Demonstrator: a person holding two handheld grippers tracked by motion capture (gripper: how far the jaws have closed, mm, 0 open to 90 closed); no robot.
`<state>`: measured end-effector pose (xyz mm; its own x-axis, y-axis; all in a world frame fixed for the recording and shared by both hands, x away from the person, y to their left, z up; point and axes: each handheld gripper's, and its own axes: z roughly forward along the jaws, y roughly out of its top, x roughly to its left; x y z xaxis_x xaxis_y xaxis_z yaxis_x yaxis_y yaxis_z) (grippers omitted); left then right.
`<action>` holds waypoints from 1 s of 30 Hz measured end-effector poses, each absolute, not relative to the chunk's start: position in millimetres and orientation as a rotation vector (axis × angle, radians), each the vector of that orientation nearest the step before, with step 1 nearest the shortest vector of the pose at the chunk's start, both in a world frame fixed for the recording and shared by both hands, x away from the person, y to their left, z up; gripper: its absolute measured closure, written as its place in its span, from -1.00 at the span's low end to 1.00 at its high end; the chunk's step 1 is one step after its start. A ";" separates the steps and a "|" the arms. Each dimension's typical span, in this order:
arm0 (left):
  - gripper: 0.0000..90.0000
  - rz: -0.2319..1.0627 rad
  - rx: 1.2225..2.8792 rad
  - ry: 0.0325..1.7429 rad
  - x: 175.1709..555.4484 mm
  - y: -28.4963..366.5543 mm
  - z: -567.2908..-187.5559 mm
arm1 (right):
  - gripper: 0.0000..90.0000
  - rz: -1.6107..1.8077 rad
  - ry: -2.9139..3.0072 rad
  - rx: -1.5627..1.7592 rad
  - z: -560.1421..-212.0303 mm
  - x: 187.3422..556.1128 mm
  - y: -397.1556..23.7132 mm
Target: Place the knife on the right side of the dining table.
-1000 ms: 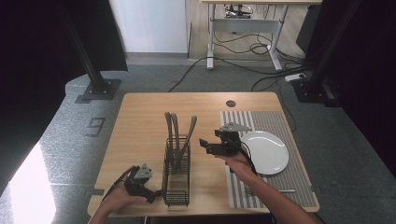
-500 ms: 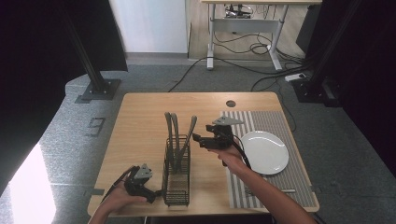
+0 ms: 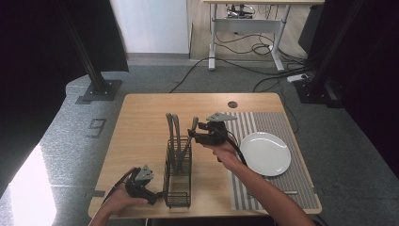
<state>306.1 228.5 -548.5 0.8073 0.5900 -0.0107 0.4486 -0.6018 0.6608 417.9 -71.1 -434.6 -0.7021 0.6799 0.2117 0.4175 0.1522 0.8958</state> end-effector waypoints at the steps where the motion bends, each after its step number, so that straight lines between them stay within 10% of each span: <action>1: -1.00 0.273 2.316 0.761 306.1 228.5 -548.5 | -0.03 1.578 2.192 1.067 -434.9 419.2 -69.9; 30: -1.00 0.274 2.317 0.761 306.1 228.5 -548.5 | 0.64 1.749 2.189 1.029 -430.2 412.3 -68.7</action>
